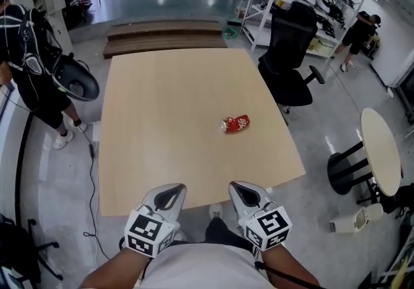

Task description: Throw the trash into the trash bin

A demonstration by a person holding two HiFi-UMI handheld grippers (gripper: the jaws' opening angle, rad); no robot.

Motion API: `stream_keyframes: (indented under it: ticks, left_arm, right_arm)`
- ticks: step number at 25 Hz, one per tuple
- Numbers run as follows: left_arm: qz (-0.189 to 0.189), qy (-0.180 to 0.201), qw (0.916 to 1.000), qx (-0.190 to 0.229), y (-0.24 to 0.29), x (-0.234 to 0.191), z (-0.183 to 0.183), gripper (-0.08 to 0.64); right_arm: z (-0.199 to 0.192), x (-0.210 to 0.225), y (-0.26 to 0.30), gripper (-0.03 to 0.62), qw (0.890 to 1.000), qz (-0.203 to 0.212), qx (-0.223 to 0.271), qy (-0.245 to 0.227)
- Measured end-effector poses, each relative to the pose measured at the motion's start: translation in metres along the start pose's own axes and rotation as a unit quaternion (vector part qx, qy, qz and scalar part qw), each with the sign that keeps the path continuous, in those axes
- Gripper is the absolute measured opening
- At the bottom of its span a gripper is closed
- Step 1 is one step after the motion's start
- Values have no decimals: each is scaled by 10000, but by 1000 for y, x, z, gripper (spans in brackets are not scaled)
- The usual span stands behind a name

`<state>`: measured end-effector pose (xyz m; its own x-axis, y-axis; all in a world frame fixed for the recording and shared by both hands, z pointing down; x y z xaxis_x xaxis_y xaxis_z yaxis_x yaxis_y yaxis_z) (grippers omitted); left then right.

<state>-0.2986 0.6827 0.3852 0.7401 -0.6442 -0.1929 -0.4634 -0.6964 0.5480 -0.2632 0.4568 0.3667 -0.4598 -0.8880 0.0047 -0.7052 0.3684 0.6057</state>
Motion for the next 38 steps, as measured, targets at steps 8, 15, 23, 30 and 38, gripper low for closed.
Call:
stream_keyframes:
  ticks: [8, 15, 23, 30, 38]
  left_arm:
    - [286, -187, 9993, -158, 19, -14, 0, 9]
    - [461, -370, 9977, -335, 56, -19, 8, 8]
    - [425, -401, 9964, -621, 114, -10, 18, 8]
    - [434, -526, 9927, -999, 146, -8, 23, 8]
    - [554, -802, 9864, -1327, 178, -10, 20, 8]
  right_arm:
    - [-9, 46, 38, 5, 9982, -229, -440, -323]
    - [-11, 97, 71, 31, 9947, -278, -808, -575]
    - [-14, 140, 103, 67, 9885, -220, -1130, -980]
    - [-19, 166, 136, 97, 9706, -336, -1582, -1782]
    - [-37, 188, 183, 124, 9126, -550, -2027, -3507]
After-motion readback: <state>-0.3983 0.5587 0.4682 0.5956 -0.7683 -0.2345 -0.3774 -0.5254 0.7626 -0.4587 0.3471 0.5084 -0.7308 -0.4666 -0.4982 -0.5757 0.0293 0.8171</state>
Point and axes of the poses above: the fingertips, and each gripper's own axes: y forward along the fingers, x to its right, z out of its top, the point moved 9 cm from there along -y, backward along the fingers, and after that the axes turned 15 degrees about -x, right-handed, at the moved point
